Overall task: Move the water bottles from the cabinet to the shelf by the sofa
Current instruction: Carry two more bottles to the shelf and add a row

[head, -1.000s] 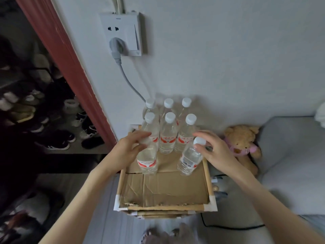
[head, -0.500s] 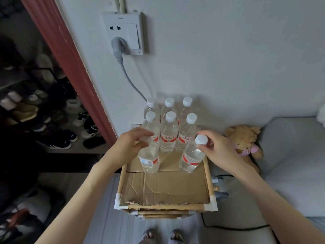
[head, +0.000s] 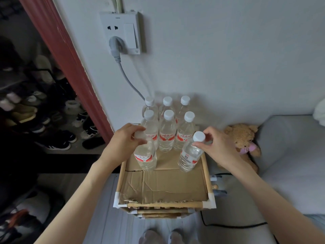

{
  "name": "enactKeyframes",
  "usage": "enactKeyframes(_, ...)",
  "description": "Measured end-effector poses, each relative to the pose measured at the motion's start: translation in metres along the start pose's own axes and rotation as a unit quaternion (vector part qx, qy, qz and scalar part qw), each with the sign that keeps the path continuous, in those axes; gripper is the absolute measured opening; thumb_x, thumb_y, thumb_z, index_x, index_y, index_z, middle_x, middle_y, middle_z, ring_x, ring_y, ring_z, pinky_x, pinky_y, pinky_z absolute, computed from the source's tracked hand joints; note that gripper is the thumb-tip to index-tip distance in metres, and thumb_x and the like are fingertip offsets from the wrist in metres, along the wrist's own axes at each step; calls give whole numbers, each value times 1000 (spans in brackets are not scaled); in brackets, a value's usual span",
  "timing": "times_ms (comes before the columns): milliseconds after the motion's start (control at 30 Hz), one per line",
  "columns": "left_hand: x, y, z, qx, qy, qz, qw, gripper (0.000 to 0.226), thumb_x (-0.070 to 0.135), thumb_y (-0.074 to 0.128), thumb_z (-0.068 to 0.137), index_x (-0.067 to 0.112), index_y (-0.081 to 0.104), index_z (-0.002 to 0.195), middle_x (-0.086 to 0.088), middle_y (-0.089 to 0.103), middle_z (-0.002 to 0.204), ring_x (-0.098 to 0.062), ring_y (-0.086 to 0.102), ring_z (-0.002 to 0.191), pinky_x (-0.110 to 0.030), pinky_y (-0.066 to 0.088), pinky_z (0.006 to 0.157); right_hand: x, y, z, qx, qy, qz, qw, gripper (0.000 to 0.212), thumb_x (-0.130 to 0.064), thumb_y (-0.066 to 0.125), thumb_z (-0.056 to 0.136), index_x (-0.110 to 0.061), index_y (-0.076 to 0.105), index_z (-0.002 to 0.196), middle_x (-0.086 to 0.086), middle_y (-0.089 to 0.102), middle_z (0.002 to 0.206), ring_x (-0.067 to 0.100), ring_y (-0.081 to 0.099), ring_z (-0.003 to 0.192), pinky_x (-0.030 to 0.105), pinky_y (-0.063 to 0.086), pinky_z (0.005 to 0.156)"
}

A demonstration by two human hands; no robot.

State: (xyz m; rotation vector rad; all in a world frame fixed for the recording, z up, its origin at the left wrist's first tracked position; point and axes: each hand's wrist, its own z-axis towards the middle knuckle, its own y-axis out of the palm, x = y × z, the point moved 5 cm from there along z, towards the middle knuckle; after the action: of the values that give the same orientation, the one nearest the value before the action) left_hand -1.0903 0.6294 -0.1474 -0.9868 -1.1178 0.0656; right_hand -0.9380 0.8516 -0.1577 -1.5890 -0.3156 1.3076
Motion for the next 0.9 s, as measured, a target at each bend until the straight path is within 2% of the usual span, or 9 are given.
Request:
enactKeyframes(167,-1,1,-2,-11,3,-1,1000,42,18,71,76,18,58,115,7,52,106,-14,54,87,-13,39,76,-5,11,-5,-72,-2,40,997,45,-39,67,76,-20,47,111,-5,54,109,13,52,99,33,46,83)
enactKeyframes(300,-3,3,-6,-47,2,-11,999,43,12,64,82,18,52,123,8,52,114,-9,53,98,-19,38,87,-1,12,-4,-131,-22,55,990,53,-27,62,83,-27,40,132,-3,50,130,13,49,114,40,44,98)
enactKeyframes(400,-4,2,-3,-11,-18,-30,999,39,8,65,80,15,56,117,5,58,108,-10,55,94,-14,39,81,-1,7,1,-85,-8,20,996,39,-35,67,78,-23,54,112,-2,62,108,13,57,95,34,48,83)
enactKeyframes(500,-3,2,1,29,-36,-35,998,36,10,68,77,13,59,111,3,59,101,-13,57,89,-14,41,74,-8,4,7,-30,8,-79,996,43,-54,67,70,-19,52,91,-5,60,86,14,54,76,30,40,60)
enactKeyframes(567,-3,4,4,31,-38,-34,998,35,12,69,76,12,59,110,1,60,101,-15,56,91,-22,43,79,-12,6,9,-60,-5,-40,997,44,-52,66,73,-22,51,102,-8,57,95,12,53,83,27,39,65)
enactKeyframes(667,-4,5,8,26,-28,-22,999,34,11,67,77,12,58,111,-2,62,106,-15,55,94,-25,43,82,-14,7,9,-150,-26,34,988,48,-31,64,82,-27,45,126,-10,52,117,11,51,103,26,38,86)
enactKeyframes(767,-4,5,8,31,-24,-26,999,35,8,65,79,10,57,113,-4,61,109,-14,54,94,-24,42,83,-10,1,14,-89,-1,-5,996,34,-35,68,78,-22,56,107,-3,63,101,16,58,90,29,43,73)
enactKeyframes(833,-3,6,6,31,-25,-33,999,36,7,65,80,9,57,114,-3,60,108,-13,54,95,-24,42,84,-12,-2,17,-39,17,-58,997,42,-51,68,73,-17,54,93,-4,62,85,16,57,75,27,39,58)
enactKeyframes(900,-3,6,5,27,-28,-36,999,36,8,65,79,9,57,114,-1,59,106,-13,54,95,-25,43,85,-16,0,17,-24,22,-45,998,48,-57,65,71,-16,51,91,-5,58,84,15,53,73,27,36,55)
